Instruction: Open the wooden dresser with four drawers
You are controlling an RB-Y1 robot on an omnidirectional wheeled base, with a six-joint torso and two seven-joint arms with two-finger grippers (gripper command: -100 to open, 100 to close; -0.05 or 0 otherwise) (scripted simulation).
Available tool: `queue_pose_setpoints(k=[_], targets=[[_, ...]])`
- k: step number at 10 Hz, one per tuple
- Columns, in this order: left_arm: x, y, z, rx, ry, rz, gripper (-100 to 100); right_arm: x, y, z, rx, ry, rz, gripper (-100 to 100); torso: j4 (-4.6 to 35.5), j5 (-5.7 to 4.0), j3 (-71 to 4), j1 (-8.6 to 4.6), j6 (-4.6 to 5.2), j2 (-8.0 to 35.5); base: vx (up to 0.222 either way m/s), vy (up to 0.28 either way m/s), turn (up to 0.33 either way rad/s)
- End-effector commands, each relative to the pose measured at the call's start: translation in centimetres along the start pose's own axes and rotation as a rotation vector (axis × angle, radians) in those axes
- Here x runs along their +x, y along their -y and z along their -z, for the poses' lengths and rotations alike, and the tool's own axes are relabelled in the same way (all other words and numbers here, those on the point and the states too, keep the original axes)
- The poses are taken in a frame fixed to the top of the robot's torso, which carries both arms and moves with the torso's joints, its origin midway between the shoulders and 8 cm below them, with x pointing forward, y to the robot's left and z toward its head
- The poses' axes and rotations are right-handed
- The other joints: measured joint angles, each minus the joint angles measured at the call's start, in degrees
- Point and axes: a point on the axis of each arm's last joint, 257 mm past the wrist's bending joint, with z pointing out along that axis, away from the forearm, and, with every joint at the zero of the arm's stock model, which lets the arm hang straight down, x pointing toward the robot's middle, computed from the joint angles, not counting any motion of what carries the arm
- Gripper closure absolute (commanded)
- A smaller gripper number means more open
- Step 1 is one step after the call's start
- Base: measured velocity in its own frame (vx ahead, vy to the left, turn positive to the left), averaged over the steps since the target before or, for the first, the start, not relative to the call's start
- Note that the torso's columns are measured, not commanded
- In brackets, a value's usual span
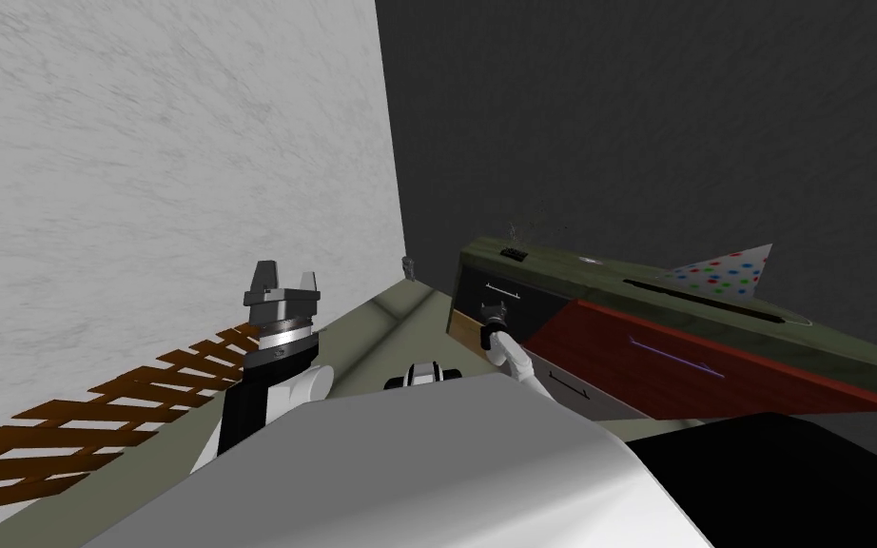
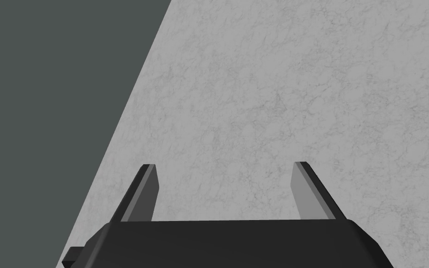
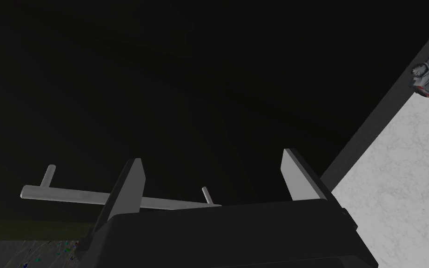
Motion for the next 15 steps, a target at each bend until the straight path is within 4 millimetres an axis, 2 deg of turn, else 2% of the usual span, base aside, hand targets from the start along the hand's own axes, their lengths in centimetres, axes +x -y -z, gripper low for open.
queue_pose_setpoints(k=[1, 2, 4, 5, 8, 9, 14, 15], targets=[[0.0, 0.0, 0.0, 0.000, 0.000, 0.000, 0, 0.9, 2.1, -0.7, 0.076, -0.011, 0.116, -100, 0.0, -0.01, 0.0, -0.04, 0.01, 0.0, 0.032, 0.052, 0.043], [0.0, 0.0, 0.0, 0.000, 0.000, 0.000, 0, 0.9, 2.1, -0.7, 0.076, -0.010, 0.116, -100, 0.0, 0.00, 0.0, 0.00, -0.01, 0.0, 0.020, 0.047, 0.021], [0.0, 0.0, 0.0, 0.000, 0.000, 0.000, 0, 1.4, 4.4, -1.4, 0.156, -0.015, 0.243, -100, 0.0, 0.00, 0.0, 0.01, 0.00, 0.0, 0.030, 0.064, 0.047], [0.0, 0.0, 0.0, 0.000, 0.000, 0.000, 0, 1.4, 4.6, -1.3, 0.166, -0.015, 0.253, -100, 0.0, 0.02, 0.0, 0.08, 0.00, 0.0, 0.029, 0.058, 0.015], [0.0, 0.0, 0.0, 0.000, 0.000, 0.000, 0, 1.2, 8.0, -1.9, 0.280, -0.006, 0.425, -100, 0.0, 0.00, 0.0, -0.01, -0.01, 0.0, 0.027, 0.059, 0.046], [0.0, 0.0, 0.0, 0.000, 0.000, 0.000, 0, 1.2, 8.1, -1.8, 0.287, -0.008, 0.425, -100, 0.0, 0.01, 0.0, 0.03, 0.02, 0.0, 0.024, 0.055, 0.007], [0.0, 0.0, 0.0, 0.000, 0.000, 0.000, 0, -0.2, 12.1, -2.0, 0.427, 0.019, 0.609, -100, 0.0, 0.00, 0.0, -0.01, 0.00, 0.0, 0.022, 0.044, 0.030], [0.0, 0.0, 0.0, 0.000, 0.000, 0.000, 0, 0.0, 11.7, -2.0, 0.408, 0.015, 0.586, -100, 0.0, 0.00, 0.0, 0.01, 0.00, 0.0, 0.009, 0.021, 0.005]])
